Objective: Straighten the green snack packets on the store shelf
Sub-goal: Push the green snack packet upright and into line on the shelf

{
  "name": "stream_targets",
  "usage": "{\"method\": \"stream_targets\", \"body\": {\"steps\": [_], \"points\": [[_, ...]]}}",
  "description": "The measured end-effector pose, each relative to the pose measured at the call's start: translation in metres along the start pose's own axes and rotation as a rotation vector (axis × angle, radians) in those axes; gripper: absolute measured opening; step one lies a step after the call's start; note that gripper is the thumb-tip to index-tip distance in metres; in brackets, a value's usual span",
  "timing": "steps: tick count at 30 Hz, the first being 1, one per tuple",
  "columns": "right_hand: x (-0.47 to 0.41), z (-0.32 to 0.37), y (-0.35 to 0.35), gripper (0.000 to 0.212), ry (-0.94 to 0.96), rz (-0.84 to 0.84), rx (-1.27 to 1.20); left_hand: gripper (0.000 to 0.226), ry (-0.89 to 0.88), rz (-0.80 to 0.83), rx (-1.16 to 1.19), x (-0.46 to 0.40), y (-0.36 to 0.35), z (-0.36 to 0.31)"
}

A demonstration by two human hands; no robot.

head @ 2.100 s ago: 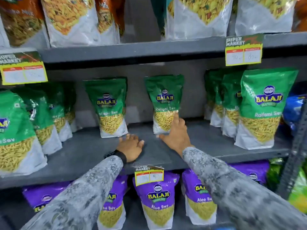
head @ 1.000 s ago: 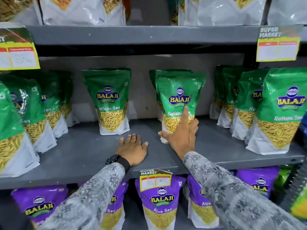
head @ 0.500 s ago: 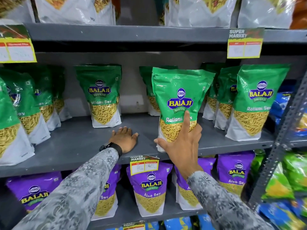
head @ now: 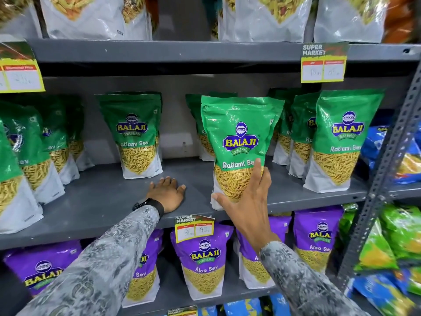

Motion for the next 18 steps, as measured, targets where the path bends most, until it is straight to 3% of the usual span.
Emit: {"method": "stream_targets", "body": {"steps": [18], "points": [[-0.0078, -0.0042, -0.0114, 0.128, 0.056, -0.032, 0.101, 0.064, -0.017, -0.002, -0.007, 0.002, 0.0007, -0.0053]]}}
Point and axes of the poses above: each hand's wrist, its own x-axis away from the middle knuckle, its own y-axis out of the back of the hand, z = x × y, the point moved 6 cm from there along -x, towards the middle knuckle, and after that the axes turned 4 degrees about -z, right-handed, at the moved point
